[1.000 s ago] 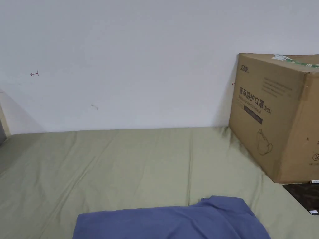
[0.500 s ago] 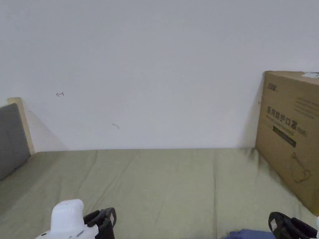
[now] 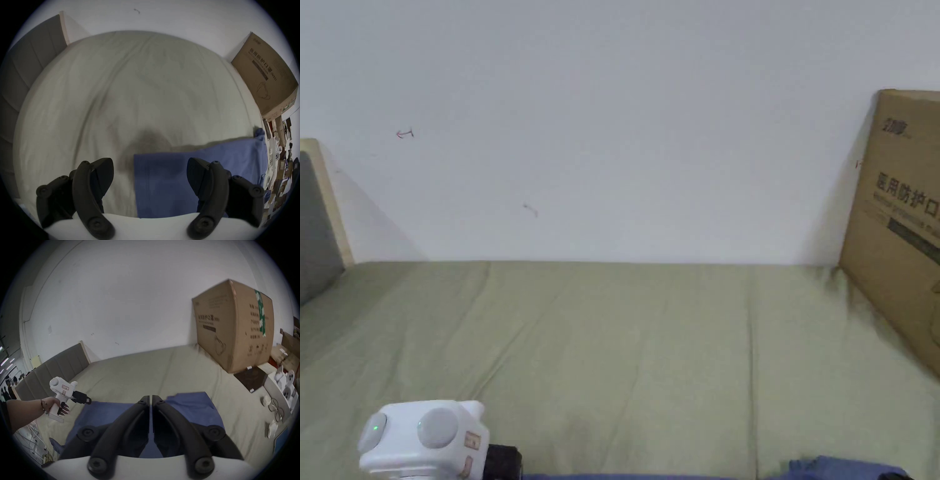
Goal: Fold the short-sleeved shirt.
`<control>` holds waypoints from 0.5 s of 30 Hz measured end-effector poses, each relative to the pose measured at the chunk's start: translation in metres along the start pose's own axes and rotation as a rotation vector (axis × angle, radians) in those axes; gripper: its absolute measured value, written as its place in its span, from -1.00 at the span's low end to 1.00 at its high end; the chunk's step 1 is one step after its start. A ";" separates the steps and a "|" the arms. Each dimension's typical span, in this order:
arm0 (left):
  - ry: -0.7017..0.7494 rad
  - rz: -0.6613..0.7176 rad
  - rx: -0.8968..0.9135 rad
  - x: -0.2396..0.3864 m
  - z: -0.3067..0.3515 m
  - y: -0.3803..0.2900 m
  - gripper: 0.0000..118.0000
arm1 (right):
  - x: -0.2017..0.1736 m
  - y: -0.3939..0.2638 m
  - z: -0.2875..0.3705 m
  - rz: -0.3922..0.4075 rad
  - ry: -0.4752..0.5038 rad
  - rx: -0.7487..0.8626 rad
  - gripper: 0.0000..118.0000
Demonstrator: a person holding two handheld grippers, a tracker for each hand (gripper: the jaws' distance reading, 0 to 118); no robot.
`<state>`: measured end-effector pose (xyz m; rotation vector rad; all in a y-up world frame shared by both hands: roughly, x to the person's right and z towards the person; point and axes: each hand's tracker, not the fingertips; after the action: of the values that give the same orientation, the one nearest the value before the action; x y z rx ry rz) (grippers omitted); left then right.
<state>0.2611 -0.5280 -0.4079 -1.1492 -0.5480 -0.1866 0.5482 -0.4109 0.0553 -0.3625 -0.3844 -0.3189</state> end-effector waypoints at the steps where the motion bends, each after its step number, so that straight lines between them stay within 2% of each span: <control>1: -0.006 -0.006 -0.039 0.005 -0.007 -0.009 0.66 | 0.007 -0.002 -0.002 -0.001 -0.021 -0.015 -0.94; 2: 0.009 -0.024 -0.073 0.007 -0.021 -0.015 0.70 | 0.016 -0.004 -0.005 0.004 -0.048 -0.031 -0.94; 4: 0.041 -0.089 0.021 0.017 -0.018 -0.022 0.74 | 0.034 -0.003 -0.009 0.003 -0.079 -0.049 -0.94; 6: 0.069 -0.098 0.034 0.028 -0.004 -0.033 0.57 | 0.055 0.002 -0.014 -0.007 -0.096 -0.060 -0.94; 7: 0.077 -0.139 0.075 0.034 0.006 -0.038 0.31 | 0.068 0.007 -0.021 -0.010 -0.113 -0.077 -0.94; 9: 0.121 -0.223 0.149 0.041 0.029 -0.047 -0.98 | 0.095 0.016 -0.044 -0.018 -0.126 -0.153 -0.94; 10: 0.072 -0.230 0.143 0.043 0.038 -0.050 -0.96 | 0.111 0.022 -0.061 -0.029 -0.127 -0.207 -0.94; 11: 0.096 -0.220 0.133 0.045 0.047 -0.054 -0.96 | 0.125 0.026 -0.079 -0.049 -0.148 -0.239 -0.89; 12: 0.045 -0.212 0.127 0.044 0.055 -0.055 -0.96 | 0.137 0.030 -0.098 -0.070 -0.171 -0.291 -0.70; 13: -0.023 -0.181 0.119 0.039 0.063 -0.055 -0.96 | 0.148 0.035 -0.119 -0.086 -0.203 -0.360 -0.19; 14: -0.006 -0.165 0.133 0.039 0.073 -0.057 -0.96 | 0.160 0.037 -0.143 -0.127 -0.210 -0.406 0.63; 15: 0.003 -0.161 0.146 0.039 0.082 -0.059 -0.96 | 0.171 0.038 -0.166 -0.171 -0.202 -0.488 0.89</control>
<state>0.2441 -0.4729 -0.3162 -0.9633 -0.6419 -0.2824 0.7631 -0.4833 -0.0275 -0.8471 -0.5375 -0.5475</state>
